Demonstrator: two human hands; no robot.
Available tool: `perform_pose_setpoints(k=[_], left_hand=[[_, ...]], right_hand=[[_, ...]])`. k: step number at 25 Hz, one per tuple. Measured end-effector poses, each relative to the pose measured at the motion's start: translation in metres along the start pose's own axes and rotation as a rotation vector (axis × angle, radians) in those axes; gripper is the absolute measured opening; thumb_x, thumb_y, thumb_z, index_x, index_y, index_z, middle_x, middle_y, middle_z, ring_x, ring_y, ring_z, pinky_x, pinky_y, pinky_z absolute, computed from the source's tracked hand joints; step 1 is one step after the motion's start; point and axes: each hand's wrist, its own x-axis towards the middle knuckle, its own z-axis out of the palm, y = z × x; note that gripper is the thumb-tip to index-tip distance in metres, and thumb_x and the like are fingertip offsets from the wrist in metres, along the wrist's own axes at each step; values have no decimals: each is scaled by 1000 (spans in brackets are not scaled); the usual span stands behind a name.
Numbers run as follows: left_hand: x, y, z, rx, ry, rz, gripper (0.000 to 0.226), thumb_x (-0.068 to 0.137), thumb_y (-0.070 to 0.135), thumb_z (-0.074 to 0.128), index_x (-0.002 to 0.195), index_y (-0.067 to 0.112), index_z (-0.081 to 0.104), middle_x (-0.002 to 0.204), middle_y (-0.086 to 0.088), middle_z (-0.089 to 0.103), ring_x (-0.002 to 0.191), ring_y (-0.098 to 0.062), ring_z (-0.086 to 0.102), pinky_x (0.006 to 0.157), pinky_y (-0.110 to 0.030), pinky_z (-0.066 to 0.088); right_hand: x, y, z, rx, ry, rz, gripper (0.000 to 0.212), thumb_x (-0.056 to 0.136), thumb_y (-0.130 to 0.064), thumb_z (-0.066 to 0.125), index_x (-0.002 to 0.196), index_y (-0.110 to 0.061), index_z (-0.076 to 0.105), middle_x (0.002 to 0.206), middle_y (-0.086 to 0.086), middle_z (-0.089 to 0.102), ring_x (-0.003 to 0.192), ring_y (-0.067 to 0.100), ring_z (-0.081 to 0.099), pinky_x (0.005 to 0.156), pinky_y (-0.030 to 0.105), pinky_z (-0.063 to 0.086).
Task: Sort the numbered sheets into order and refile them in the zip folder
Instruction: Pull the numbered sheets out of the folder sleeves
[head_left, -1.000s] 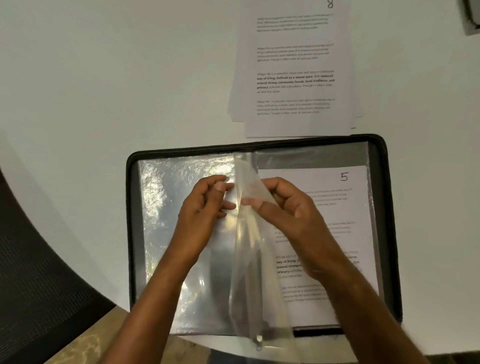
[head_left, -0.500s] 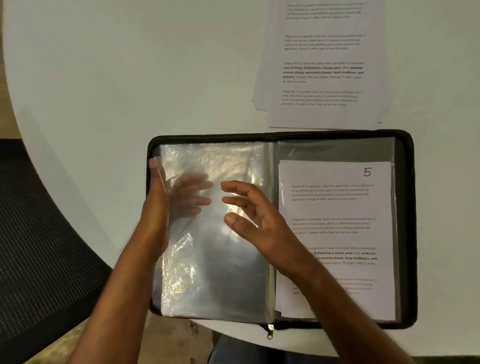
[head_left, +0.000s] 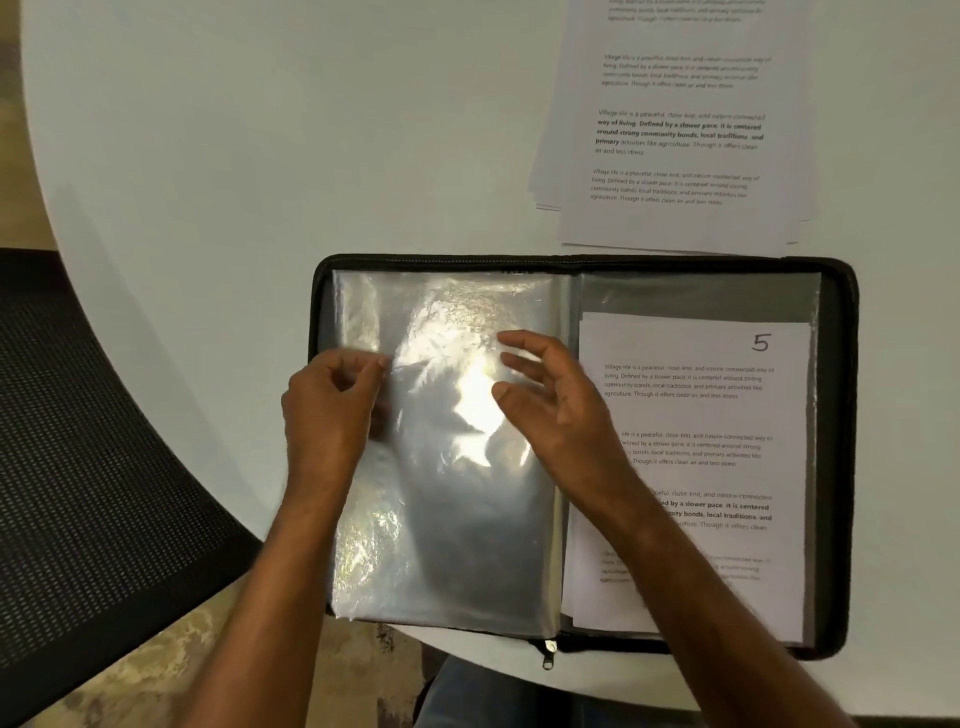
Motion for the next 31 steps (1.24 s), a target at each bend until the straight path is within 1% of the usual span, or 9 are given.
perform_pose_setpoints(k=[4,8,10,14,17,20,22,27,31], left_hand=[[-4,4,7,148,78,75,7,95,32,72,92,26,72,78,12,71,73,-4,67,77,-36,59],[-12,5,15,221,133,164,6,98,28,66,101,25,62,83,14,66,76,-7,65,70,-28,51],[-14,4,20,273,161,207,29,97,28,65,124,26,54,101,13,64,90,-9,62,78,-27,45],[-16,6,29,395,200,260,73,92,25,68,154,19,30,146,-7,43,131,-25,46,99,-41,46],[-23,9,40,575,230,337,78,90,23,66,157,13,28,159,-16,29,144,-37,30,113,-56,32],[-37,17,61,592,83,474,73,92,25,65,156,17,32,164,-15,22,150,-35,19,118,-58,18],[-50,24,80,583,-24,608,67,93,26,66,153,19,37,163,-14,25,149,-33,22,117,-57,20],[-63,56,129,536,-276,742,59,98,47,54,151,22,42,162,-9,28,151,-29,23,120,-50,15],[-48,90,164,589,-306,870,61,98,46,58,152,23,42,158,-7,34,147,-27,28,118,-48,19]], right_hand=[[1,5,-26,-234,226,-59,41,97,-15,66,134,-30,55,138,-9,54,123,-2,55,103,21,51],[-2,17,-61,-524,329,-134,47,96,-19,66,141,-23,50,146,-4,48,131,12,52,109,37,49],[-4,25,-81,-672,363,-115,53,97,-23,65,146,-21,46,152,-1,45,139,16,44,114,46,44],[-10,37,-121,-885,405,-76,64,99,-32,61,156,-18,35,164,3,31,152,21,27,124,49,27],[-11,45,-144,-978,494,-47,74,99,-48,55,159,-14,28,168,8,23,156,28,16,126,52,18],[-12,51,-158,-1126,561,70,88,98,-66,43,162,-11,19,171,13,8,158,36,0,126,57,7],[-13,52,-159,-1181,571,97,87,99,-70,37,162,-13,19,172,13,1,157,38,-5,125,60,5],[-12,55,-156,-1131,580,37,69,104,-59,43,160,-20,32,172,8,3,158,34,-5,126,57,3],[-11,57,-157,-1105,596,-20,52,105,-47,48,152,-24,48,171,8,16,158,34,5,125,56,9]])
